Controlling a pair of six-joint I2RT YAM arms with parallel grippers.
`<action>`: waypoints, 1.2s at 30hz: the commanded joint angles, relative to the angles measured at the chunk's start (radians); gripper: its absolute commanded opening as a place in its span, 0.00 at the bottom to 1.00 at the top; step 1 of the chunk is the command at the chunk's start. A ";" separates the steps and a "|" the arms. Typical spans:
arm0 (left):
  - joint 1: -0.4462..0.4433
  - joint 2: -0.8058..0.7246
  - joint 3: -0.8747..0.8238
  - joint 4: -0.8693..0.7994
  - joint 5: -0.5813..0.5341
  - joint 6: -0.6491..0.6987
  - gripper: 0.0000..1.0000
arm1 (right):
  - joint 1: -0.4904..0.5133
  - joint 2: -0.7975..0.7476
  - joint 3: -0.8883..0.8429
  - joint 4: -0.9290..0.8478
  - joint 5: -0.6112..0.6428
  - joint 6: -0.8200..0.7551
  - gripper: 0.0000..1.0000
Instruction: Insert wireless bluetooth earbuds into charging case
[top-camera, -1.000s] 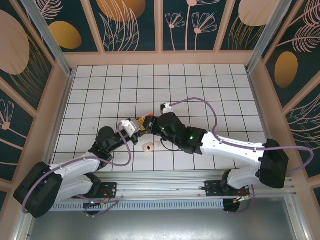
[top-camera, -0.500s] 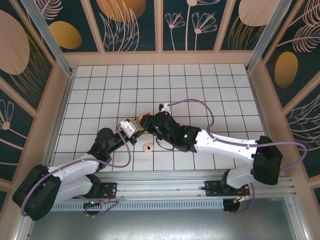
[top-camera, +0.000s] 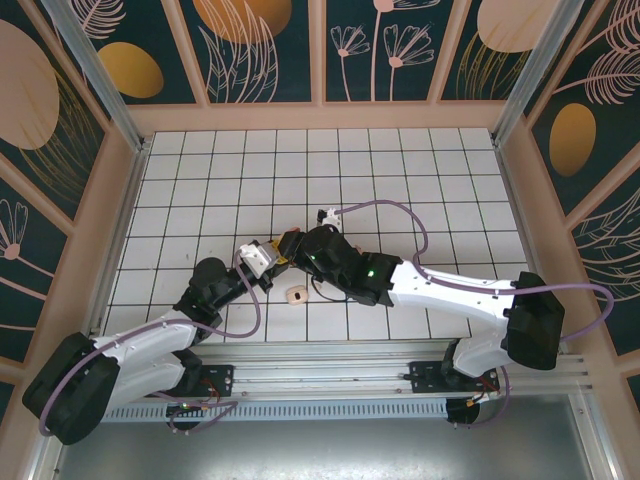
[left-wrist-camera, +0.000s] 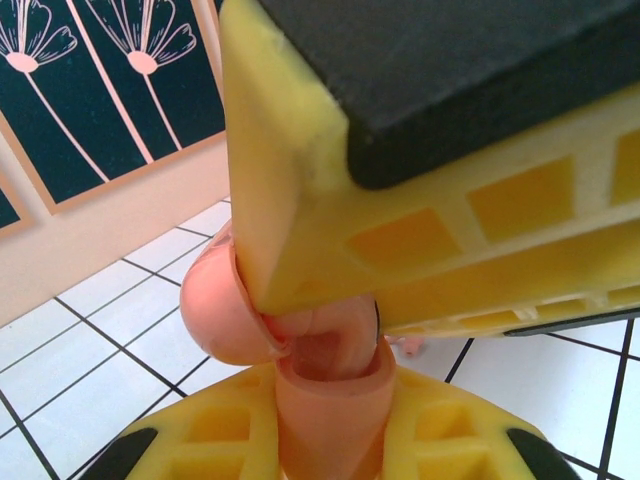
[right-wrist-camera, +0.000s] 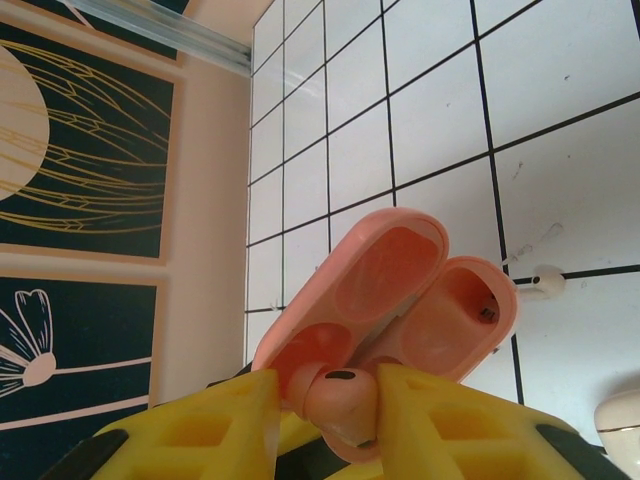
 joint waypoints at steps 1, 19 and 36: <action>0.002 -0.043 0.021 0.142 -0.004 0.006 0.01 | 0.023 -0.002 -0.006 -0.127 0.018 0.009 0.32; 0.002 -0.045 0.019 0.136 0.014 -0.002 0.01 | 0.025 -0.047 0.027 -0.166 0.057 -0.056 0.43; 0.001 -0.044 0.017 0.124 0.022 -0.006 0.01 | 0.016 -0.099 0.053 -0.109 0.020 -0.216 0.54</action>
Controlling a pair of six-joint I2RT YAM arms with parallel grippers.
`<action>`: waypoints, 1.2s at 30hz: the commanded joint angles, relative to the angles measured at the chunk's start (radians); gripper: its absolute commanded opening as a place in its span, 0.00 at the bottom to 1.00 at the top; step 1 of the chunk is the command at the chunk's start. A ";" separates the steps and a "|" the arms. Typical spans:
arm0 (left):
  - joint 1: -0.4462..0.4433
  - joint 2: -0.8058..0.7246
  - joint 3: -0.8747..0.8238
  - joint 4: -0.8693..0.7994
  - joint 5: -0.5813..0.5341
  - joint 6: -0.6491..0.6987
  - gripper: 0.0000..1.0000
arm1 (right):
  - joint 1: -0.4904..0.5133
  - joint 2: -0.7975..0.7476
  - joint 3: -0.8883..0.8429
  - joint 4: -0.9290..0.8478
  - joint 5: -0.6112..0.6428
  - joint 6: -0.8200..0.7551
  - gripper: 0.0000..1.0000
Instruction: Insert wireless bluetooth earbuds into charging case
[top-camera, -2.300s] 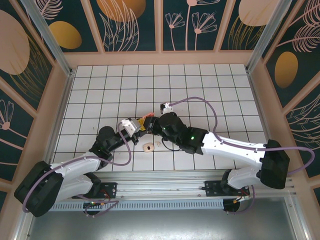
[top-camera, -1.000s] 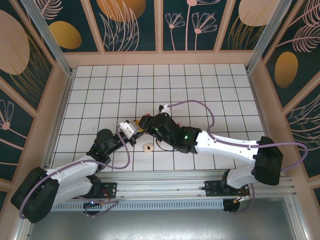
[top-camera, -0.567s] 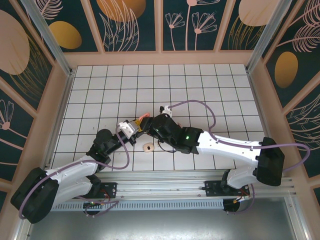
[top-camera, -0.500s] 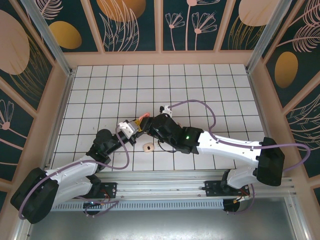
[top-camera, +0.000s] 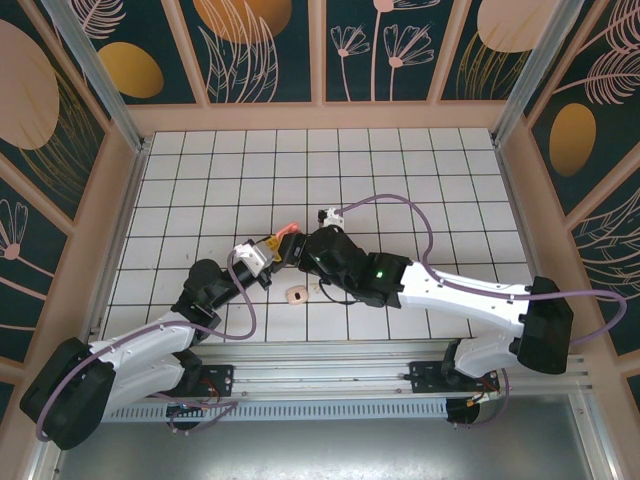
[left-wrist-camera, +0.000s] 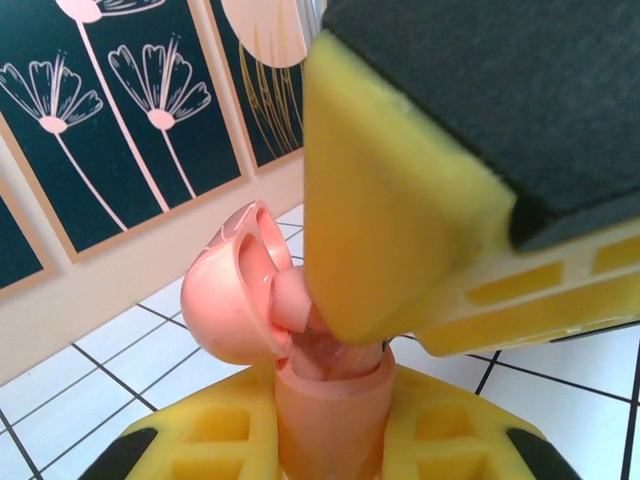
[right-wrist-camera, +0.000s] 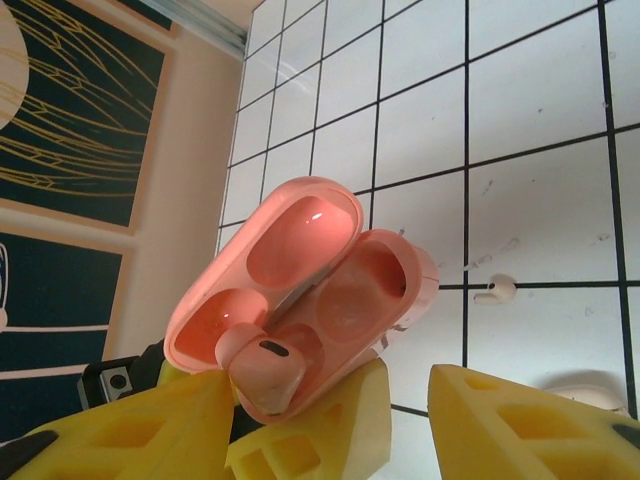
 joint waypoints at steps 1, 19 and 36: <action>0.002 -0.016 0.017 0.060 0.014 -0.004 0.01 | 0.002 -0.045 0.031 0.005 0.002 -0.074 0.54; 0.001 -0.024 0.023 0.040 0.026 -0.003 0.01 | -0.070 -0.066 0.073 0.006 -0.140 -0.207 0.31; 0.002 -0.019 0.032 0.041 0.034 -0.007 0.01 | -0.099 0.005 0.091 -0.068 -0.192 -0.194 0.21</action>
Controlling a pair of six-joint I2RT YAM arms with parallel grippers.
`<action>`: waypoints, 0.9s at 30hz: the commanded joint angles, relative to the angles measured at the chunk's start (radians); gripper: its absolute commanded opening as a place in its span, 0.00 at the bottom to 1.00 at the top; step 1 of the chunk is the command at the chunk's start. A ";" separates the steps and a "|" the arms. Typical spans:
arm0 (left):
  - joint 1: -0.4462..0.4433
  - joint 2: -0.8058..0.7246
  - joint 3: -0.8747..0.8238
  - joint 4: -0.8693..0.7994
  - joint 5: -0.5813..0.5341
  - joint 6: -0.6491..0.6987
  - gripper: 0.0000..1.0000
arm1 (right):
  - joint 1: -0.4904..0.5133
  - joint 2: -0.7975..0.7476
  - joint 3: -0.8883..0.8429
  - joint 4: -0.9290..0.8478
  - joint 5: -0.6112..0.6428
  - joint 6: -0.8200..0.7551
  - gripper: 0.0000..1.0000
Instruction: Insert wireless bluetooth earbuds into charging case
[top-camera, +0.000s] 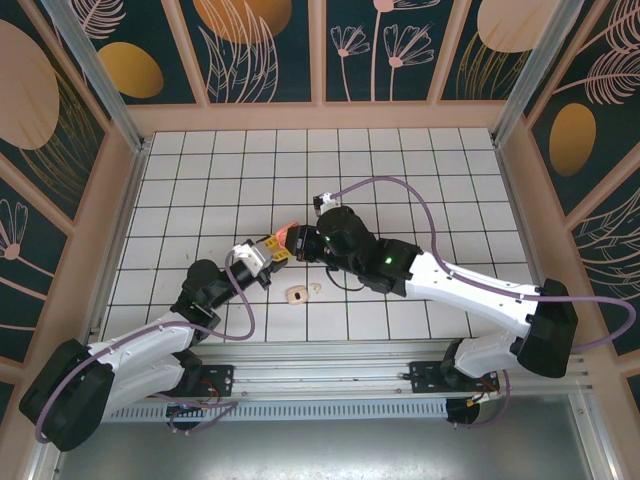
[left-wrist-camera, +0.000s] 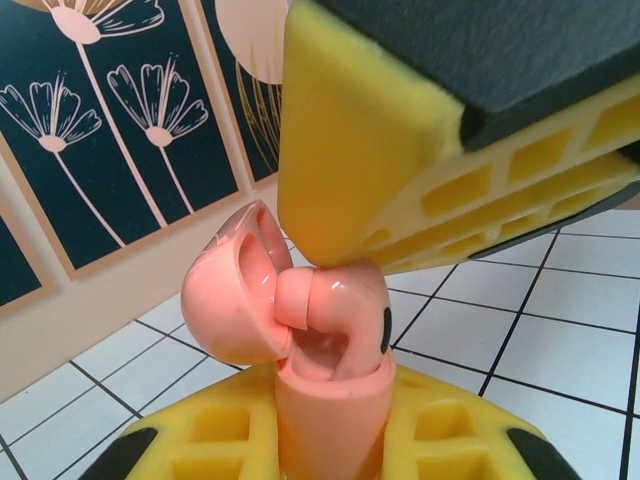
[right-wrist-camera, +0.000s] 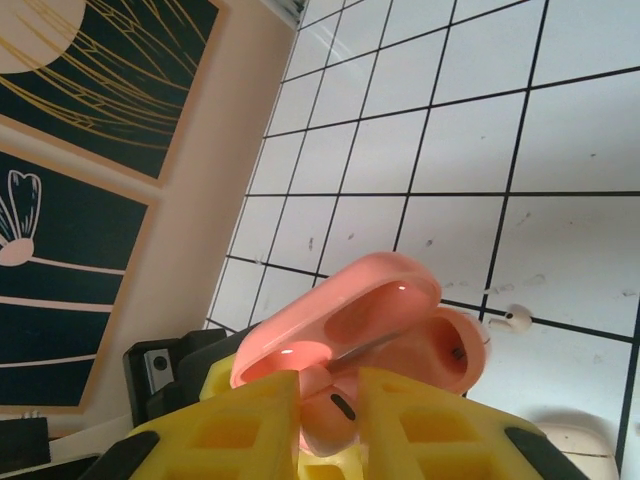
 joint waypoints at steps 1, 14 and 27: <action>0.002 -0.010 0.030 0.035 0.016 -0.009 0.01 | -0.008 0.013 0.032 -0.052 -0.001 0.010 0.20; 0.002 -0.007 0.034 0.039 0.035 -0.014 0.01 | -0.008 0.019 0.022 -0.030 -0.048 0.017 0.19; 0.001 -0.012 0.031 0.035 0.042 -0.023 0.01 | -0.014 -0.072 0.012 -0.031 0.023 -0.027 0.34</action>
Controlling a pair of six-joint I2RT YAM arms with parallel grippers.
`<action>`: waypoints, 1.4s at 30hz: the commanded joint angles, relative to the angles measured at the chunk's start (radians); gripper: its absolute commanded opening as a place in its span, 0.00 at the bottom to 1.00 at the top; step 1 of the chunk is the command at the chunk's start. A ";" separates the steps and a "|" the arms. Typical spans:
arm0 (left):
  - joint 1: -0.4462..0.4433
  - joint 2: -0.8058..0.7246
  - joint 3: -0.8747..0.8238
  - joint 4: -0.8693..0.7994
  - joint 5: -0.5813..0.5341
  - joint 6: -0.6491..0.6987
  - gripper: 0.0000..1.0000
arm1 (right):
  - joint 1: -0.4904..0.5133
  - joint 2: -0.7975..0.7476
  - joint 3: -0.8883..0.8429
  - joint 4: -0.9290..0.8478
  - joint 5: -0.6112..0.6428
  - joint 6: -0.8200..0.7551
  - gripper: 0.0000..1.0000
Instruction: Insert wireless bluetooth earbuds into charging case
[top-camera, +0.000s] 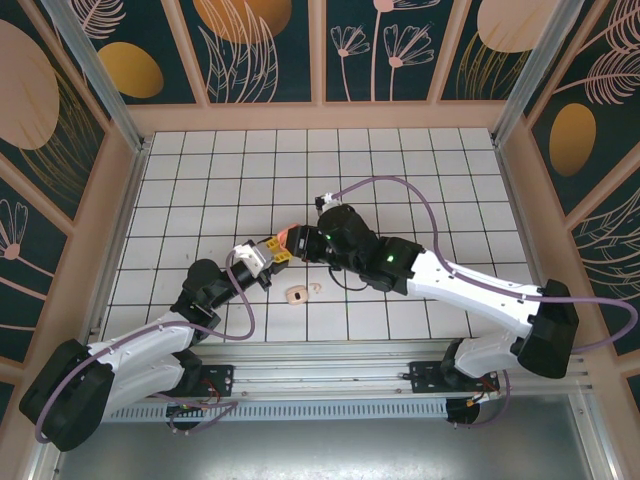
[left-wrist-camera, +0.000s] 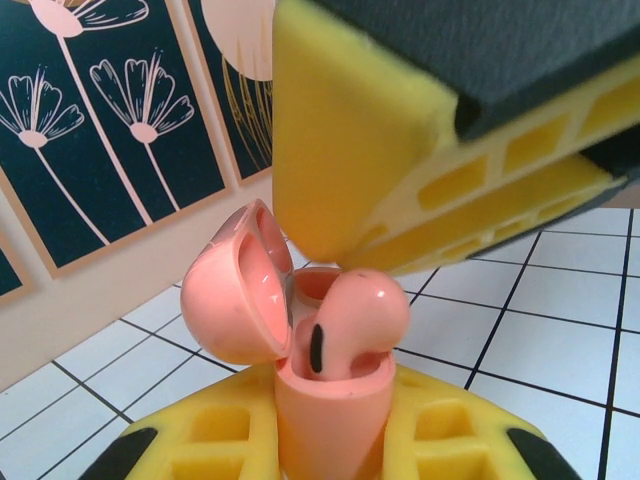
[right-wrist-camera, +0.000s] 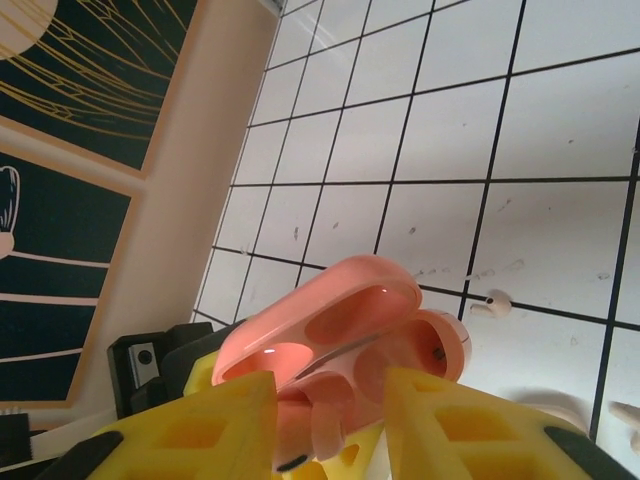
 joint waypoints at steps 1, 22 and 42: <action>0.002 -0.012 0.030 0.046 0.017 -0.016 0.01 | -0.005 -0.069 -0.008 0.034 0.027 -0.032 0.34; 0.002 -0.018 0.029 0.042 0.027 -0.029 0.01 | -0.028 -0.032 -0.034 0.114 -0.173 -0.109 0.21; 0.002 -0.011 0.028 0.029 0.040 -0.031 0.01 | -0.077 -0.086 -0.070 0.119 -0.206 -0.154 0.29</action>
